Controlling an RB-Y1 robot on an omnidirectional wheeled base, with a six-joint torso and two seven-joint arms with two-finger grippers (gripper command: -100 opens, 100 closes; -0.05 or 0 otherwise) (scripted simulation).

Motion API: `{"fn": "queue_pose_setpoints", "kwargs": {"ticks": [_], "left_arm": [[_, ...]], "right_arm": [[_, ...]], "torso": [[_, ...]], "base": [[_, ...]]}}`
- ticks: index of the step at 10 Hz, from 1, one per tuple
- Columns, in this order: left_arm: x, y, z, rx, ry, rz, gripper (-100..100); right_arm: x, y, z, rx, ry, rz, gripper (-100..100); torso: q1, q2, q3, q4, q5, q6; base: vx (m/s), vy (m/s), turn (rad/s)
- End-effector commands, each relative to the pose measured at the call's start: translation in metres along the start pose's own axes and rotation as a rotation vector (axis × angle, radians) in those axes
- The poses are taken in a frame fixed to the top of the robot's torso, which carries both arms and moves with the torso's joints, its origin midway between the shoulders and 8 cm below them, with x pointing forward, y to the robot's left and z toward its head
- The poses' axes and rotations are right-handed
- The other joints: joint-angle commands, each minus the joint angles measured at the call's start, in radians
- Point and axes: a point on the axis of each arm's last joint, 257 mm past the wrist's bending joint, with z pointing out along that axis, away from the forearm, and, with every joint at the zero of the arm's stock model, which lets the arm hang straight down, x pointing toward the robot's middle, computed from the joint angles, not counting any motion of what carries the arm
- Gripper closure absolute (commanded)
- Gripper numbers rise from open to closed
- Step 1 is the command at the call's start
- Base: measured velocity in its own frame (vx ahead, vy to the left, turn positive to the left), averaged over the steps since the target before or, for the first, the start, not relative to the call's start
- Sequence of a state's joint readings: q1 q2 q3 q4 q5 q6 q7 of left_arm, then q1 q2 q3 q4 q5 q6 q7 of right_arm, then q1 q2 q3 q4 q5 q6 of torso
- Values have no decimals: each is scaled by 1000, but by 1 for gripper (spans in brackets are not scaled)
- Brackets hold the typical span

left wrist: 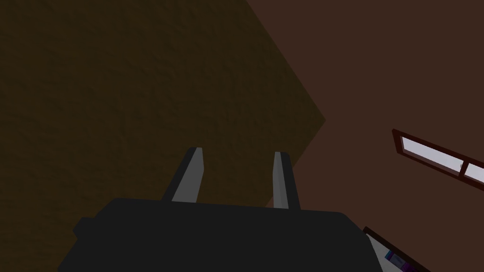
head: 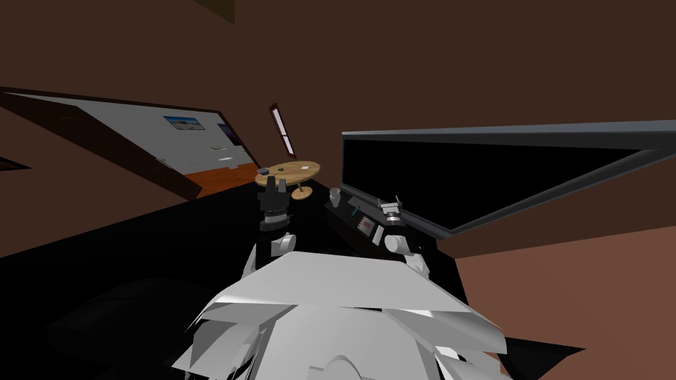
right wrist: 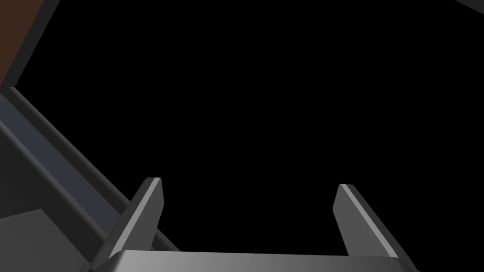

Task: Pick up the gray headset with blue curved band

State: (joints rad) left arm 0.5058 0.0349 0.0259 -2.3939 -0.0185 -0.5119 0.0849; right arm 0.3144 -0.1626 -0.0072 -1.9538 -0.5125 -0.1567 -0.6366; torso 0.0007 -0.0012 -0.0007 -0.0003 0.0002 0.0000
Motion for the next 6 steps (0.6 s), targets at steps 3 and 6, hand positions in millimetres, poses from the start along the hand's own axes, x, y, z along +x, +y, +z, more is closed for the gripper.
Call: {"fn": "queue_pose_setpoints", "kwargs": {"ticks": [3,6], "left_arm": [[0,0,0,0,0,0,0],[0,0,0,0,0,0,0]], "right_arm": [[-28,-30,6,80,-86,183,-100],[-42,-44,7,109,-129,287,-100]], "torso": [[0,0,0,0,0,0],[0,0,0,0,0,0]], "base": [[13,14,4],[11,13,1]]}}
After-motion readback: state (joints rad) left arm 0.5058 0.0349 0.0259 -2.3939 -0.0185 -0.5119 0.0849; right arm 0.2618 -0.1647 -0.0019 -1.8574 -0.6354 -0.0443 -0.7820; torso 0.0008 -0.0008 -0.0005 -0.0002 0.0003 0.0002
